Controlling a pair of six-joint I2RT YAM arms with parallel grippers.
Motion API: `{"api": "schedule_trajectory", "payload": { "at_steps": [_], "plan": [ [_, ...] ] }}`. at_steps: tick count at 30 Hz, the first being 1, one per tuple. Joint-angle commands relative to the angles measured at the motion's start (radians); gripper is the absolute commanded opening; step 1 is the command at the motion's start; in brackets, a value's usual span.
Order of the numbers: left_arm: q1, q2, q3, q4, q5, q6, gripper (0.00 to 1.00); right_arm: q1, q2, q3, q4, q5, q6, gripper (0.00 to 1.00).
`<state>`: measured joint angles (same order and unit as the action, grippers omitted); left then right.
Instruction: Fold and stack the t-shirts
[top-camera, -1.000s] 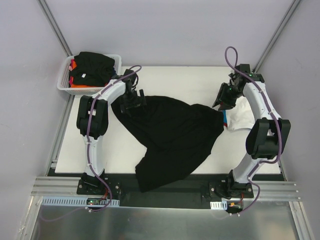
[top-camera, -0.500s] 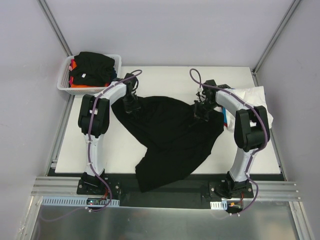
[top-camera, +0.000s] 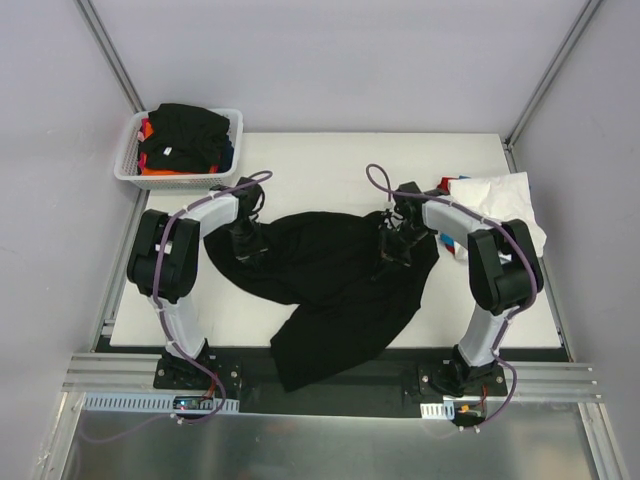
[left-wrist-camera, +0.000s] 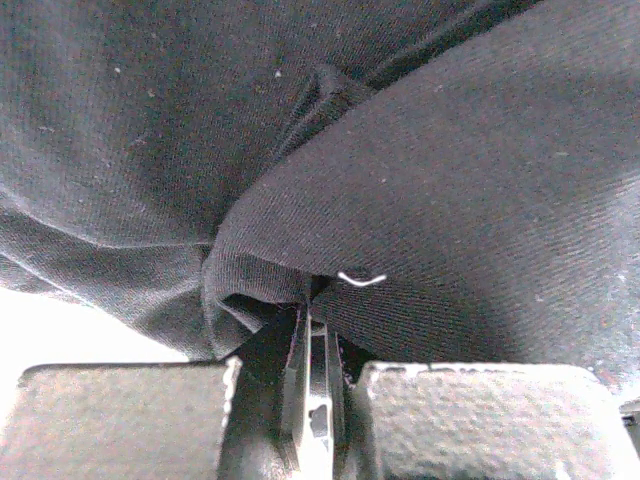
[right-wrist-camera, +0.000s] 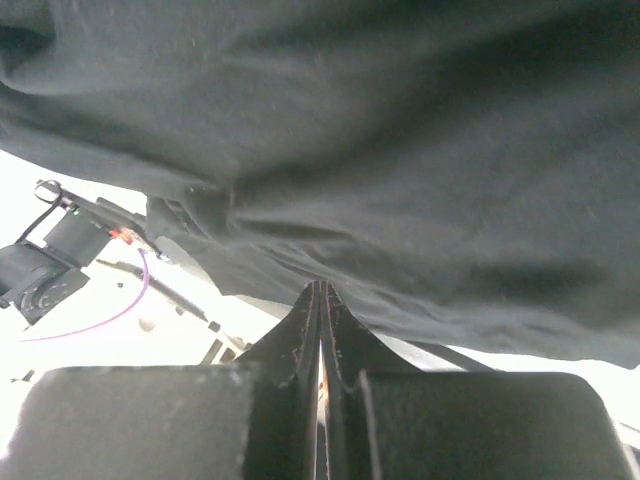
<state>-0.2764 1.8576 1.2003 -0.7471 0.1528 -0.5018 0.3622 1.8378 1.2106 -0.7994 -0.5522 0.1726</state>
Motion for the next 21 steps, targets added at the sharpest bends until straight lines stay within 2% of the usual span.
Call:
{"api": "schedule_trajectory", "payload": {
  "at_steps": [1, 4, 9, 15, 21],
  "plan": [
    [-0.009, -0.031, -0.039, -0.024, -0.044, 0.012, 0.0, -0.002, -0.101, -0.019, -0.06, 0.119, 0.018, 0.01],
    [-0.009, -0.032, -0.045, -0.024, -0.042, 0.012, 0.0, -0.041, -0.132, -0.043, -0.092, 0.184, 0.04, 0.01],
    [-0.007, -0.095, -0.099, -0.024, -0.025, -0.027, 0.0, -0.149, -0.149, -0.088, -0.092, 0.153, 0.018, 0.01],
    [-0.01, -0.225, -0.228, -0.026, 0.016, -0.101, 0.0, -0.152, -0.138, -0.095, -0.055, 0.094, -0.036, 0.01],
    [-0.033, -0.325, -0.373, -0.024, 0.053, -0.165, 0.0, -0.146, -0.055, -0.036, -0.04, 0.046, -0.021, 0.01]
  ]
}}
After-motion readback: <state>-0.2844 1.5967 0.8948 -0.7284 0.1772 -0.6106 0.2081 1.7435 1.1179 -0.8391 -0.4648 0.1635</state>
